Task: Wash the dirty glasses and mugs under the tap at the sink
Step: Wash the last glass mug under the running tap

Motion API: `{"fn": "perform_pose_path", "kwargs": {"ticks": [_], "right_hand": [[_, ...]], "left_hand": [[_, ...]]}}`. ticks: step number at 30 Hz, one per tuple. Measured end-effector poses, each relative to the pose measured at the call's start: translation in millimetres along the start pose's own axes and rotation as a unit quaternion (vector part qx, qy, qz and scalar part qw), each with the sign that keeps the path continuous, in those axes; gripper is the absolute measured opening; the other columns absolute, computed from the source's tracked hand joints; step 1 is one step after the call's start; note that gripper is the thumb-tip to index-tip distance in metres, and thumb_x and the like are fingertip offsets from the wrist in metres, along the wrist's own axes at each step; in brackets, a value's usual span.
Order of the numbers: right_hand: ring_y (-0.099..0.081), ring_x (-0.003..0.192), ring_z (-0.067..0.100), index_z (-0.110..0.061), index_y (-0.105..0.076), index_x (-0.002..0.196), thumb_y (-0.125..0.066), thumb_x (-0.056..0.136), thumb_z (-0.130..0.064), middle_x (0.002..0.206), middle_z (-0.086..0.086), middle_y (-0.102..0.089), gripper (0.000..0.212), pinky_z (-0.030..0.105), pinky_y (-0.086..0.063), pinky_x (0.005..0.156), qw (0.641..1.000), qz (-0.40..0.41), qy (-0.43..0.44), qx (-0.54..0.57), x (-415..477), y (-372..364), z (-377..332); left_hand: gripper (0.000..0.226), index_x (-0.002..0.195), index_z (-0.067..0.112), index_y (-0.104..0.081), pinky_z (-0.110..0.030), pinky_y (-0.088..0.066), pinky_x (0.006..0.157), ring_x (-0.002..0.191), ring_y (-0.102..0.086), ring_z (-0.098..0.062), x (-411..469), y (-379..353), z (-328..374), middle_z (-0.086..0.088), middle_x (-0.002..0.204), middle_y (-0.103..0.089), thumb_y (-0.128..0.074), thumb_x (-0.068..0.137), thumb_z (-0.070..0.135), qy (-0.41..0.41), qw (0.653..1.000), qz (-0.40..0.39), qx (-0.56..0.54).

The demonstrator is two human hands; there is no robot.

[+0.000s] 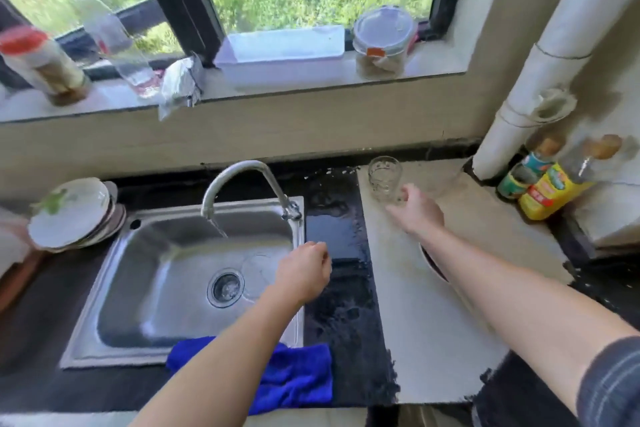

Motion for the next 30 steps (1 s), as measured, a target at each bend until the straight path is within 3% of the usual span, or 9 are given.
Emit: {"fn": "perform_pose_path", "kwargs": {"ticks": [2, 5, 8, 13, 19, 23, 25, 28, 30], "right_hand": [[-0.061, 0.104, 0.03, -0.024, -0.041, 0.136, -0.068, 0.081, -0.048, 0.123, 0.006, -0.062, 0.065, 0.038, -0.052, 0.084, 1.0, 0.01, -0.018, 0.001, 29.8, -5.8, -14.3], [-0.048, 0.127, 0.033, -0.022, -0.026, 0.147, -0.073, 0.075, -0.046, 0.144, 0.01, -0.046, 0.09, 0.045, -0.045, 0.098, 0.998, 0.024, -0.05, 0.016, 61.3, -16.6, -29.8], [-0.039, 0.134, 0.035, -0.02, -0.017, 0.151, -0.076, 0.075, -0.044, 0.151, 0.012, -0.036, 0.099, 0.049, -0.039, 0.103, 0.996, 0.025, -0.076, 0.028, 80.2, -29.2, -37.0], [-0.047, 0.126, 0.035, -0.019, -0.03, 0.147, -0.079, 0.07, -0.038, 0.143, 0.014, -0.044, 0.094, 0.042, -0.044, 0.098, 0.994, 0.041, -0.101, 0.029, 89.4, -33.6, -42.7], [-0.051, 0.124, 0.028, -0.022, -0.04, 0.142, -0.079, 0.065, -0.042, 0.141, 0.005, -0.05, 0.089, 0.04, -0.043, 0.098, 0.99, 0.076, -0.062, 0.104, 35.1, -29.0, -74.7], [-0.057, 0.098, 0.017, -0.024, -0.046, 0.138, -0.085, 0.063, -0.044, 0.118, -0.001, -0.059, 0.087, 0.031, -0.048, 0.078, 0.986, 0.041, -0.036, 0.158, -29.7, -51.0, -118.6], [-0.058, 0.096, 0.014, -0.022, -0.049, 0.136, -0.086, 0.061, -0.042, 0.114, -0.003, -0.06, 0.086, 0.031, -0.048, 0.082, 0.982, 0.003, -0.042, 0.182, -57.3, -76.2, -139.4], [-0.059, 0.098, 0.013, -0.023, -0.054, 0.131, -0.086, 0.057, -0.043, 0.112, -0.004, -0.062, 0.083, 0.032, -0.049, 0.086, 0.972, -0.066, -0.071, 0.214, -88.1, -122.0, -163.9], [-0.061, 0.1, 0.014, -0.022, -0.054, 0.131, -0.085, 0.052, -0.047, 0.115, -0.001, -0.062, 0.088, 0.034, -0.051, 0.086, 0.964, -0.107, -0.09, 0.228, -100.9, -150.5, -180.8]], "left_hand": [[0.022, 0.097, 0.012, -0.058, -0.038, -0.049, 0.074, 0.089, -0.058, -0.027, 6.6, -0.7, -10.7, -0.006, 0.098, -0.062, -0.042, 0.094, 0.027, 0.017, 1.0, -0.005, -0.015], [0.024, 0.099, 0.01, -0.059, -0.038, -0.049, 0.077, 0.091, -0.058, -0.028, 10.5, -1.7, -28.0, -0.008, 0.1, -0.063, -0.042, 0.095, 0.026, 0.044, 0.998, -0.008, -0.033], [0.024, 0.101, 0.01, -0.059, -0.036, -0.047, 0.079, 0.094, -0.057, -0.027, 9.2, -4.4, -44.8, -0.009, 0.102, -0.063, -0.042, 0.095, 0.026, 0.056, 0.997, -0.011, -0.045], [0.022, 0.101, 0.012, -0.059, -0.031, -0.039, 0.073, 0.097, -0.056, -0.025, 3.6, -7.4, -75.3, -0.006, 0.105, -0.062, -0.044, 0.095, 0.026, 0.071, 0.993, -0.014, -0.088], [0.019, 0.097, 0.013, -0.062, -0.03, -0.039, 0.069, 0.091, -0.058, -0.024, 5.8, 1.8, -122.6, -0.005, 0.099, -0.066, -0.047, 0.093, 0.025, 0.053, 0.989, -0.033, -0.132], [0.018, 0.096, 0.011, -0.064, -0.029, -0.043, 0.07, 0.084, -0.06, -0.023, 3.9, 7.5, -162.4, -0.008, 0.093, -0.068, -0.051, 0.093, 0.022, 0.085, 0.97, -0.063, -0.218], [0.017, 0.094, 0.008, -0.064, -0.029, -0.045, 0.069, 0.082, -0.062, -0.026, 1.1, 5.0, -184.3, -0.01, 0.087, -0.065, -0.054, 0.093, 0.022, 0.129, 0.941, -0.091, -0.3], [0.017, 0.093, 0.007, -0.057, -0.03, -0.043, 0.059, 0.068, -0.055, -0.024, -7.3, -2.3, -214.0, -0.012, 0.083, -0.056, -0.053, 0.094, 0.023, 0.225, 0.832, -0.127, -0.492], [0.02, 0.102, 0.009, -0.057, -0.031, -0.047, 0.061, 0.074, -0.055, -0.023, -11.9, -9.1, -230.4, -0.011, 0.09, -0.056, -0.051, 0.096, 0.028, 0.274, 0.764, -0.142, -0.567]]}}
Point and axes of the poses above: each hand's wrist, its own x-axis towards the middle knuckle, its own y-axis out of the back of the hand, z = x × y, the point moved 2 cm from there along x, towards the middle knuckle
